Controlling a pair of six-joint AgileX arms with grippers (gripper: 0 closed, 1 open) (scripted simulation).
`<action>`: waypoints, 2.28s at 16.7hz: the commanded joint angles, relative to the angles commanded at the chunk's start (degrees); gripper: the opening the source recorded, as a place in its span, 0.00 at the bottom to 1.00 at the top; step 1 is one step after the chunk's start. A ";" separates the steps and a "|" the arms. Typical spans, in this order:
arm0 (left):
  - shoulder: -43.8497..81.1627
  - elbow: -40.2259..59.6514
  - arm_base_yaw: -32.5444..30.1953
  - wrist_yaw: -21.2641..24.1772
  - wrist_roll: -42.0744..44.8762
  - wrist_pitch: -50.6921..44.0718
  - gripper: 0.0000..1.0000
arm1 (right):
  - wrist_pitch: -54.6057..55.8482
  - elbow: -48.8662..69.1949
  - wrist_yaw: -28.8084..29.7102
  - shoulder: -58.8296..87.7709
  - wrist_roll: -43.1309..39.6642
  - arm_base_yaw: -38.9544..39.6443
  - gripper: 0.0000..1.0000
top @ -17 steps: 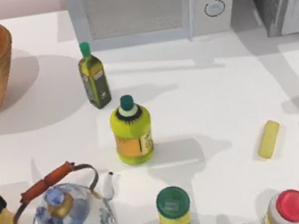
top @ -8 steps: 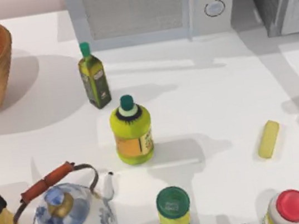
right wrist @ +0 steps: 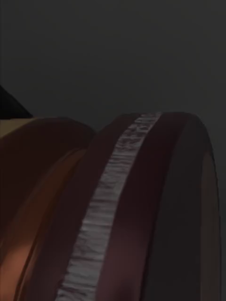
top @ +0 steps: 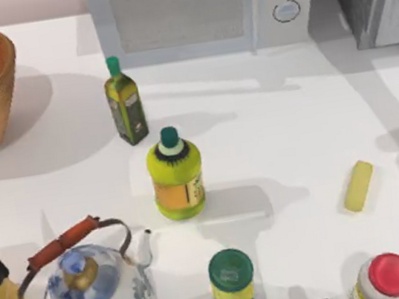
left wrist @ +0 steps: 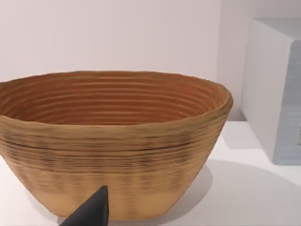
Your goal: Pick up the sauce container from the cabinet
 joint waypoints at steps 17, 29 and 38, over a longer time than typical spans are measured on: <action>0.00 0.00 0.00 0.00 0.00 0.00 1.00 | -5.20 -3.17 3.99 -8.56 0.13 4.31 0.00; 0.00 0.00 0.00 0.00 0.00 0.00 1.00 | -16.12 -9.34 12.25 -25.67 0.18 12.67 0.00; 0.00 0.00 0.00 0.00 0.00 0.00 1.00 | -11.04 -22.38 8.86 -35.07 0.22 9.30 0.00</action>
